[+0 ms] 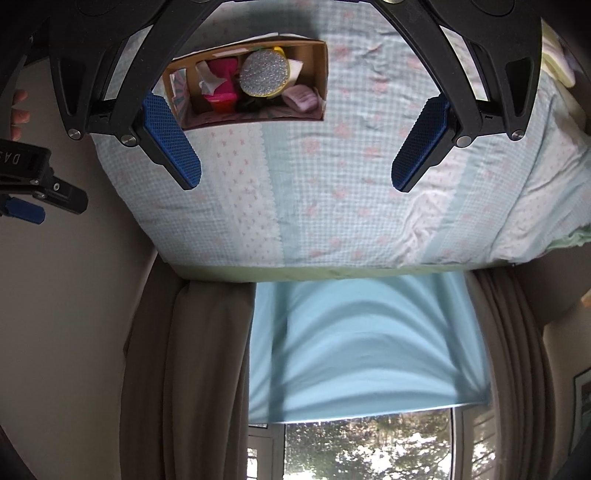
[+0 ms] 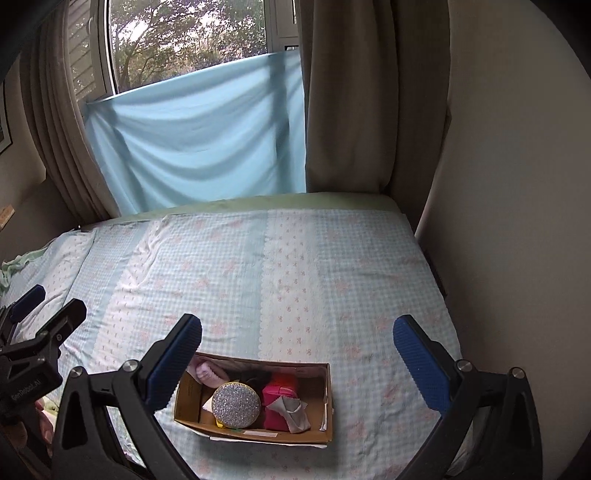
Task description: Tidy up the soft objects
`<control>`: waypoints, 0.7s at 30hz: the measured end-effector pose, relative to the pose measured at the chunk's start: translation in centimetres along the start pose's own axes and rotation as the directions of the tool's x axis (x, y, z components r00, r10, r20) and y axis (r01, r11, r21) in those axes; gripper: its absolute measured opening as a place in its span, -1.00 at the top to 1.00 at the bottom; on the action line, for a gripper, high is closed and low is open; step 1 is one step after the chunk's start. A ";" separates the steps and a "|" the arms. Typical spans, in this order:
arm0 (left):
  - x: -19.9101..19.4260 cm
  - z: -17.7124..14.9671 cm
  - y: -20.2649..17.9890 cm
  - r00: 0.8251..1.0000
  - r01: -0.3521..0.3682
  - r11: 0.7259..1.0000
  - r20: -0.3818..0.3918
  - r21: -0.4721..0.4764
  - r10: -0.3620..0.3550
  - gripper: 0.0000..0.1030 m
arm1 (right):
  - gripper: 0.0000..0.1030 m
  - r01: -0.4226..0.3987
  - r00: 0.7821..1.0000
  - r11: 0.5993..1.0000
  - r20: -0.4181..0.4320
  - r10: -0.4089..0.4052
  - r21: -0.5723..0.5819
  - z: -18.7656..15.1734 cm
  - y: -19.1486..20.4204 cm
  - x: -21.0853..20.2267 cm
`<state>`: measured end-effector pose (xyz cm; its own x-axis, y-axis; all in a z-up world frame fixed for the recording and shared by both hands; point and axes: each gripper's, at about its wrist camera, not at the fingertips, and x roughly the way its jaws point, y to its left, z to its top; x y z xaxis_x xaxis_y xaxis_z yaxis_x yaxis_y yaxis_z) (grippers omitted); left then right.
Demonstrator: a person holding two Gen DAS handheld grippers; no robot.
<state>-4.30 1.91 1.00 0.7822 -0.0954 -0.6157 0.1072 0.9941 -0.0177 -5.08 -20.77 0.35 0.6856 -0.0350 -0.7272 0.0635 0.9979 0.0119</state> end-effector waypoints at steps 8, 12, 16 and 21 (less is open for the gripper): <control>0.1 -0.2 0.1 1.000 0.002 1.000 0.000 -0.005 -0.002 -0.99 | -1.00 0.028 0.999 1.000 0.028 -0.027 -0.003 0.3 -0.1 -0.5; -0.1 -0.1 -0.1 1.000 0.000 1.000 0.010 0.004 0.000 -0.99 | -1.00 0.035 0.999 0.999 0.033 -0.034 -0.004 0.3 -0.1 -0.6; 0.0 -0.1 -0.2 1.000 -0.008 1.000 0.013 0.008 0.008 -0.99 | -1.00 0.041 0.998 0.999 0.037 -0.040 -0.008 0.4 -0.2 -0.6; 0.0 -0.1 -0.1 1.000 -0.020 1.000 0.017 0.005 0.020 -0.99 | -1.00 0.045 0.998 0.999 0.044 -0.045 -0.010 0.5 -0.2 -0.6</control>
<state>-4.38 1.84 0.94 0.7948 -0.0762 -0.6020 0.0942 0.9956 -0.0016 -5.14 -20.97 1.14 0.7134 -0.0818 -0.6959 0.0868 0.9958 -0.0281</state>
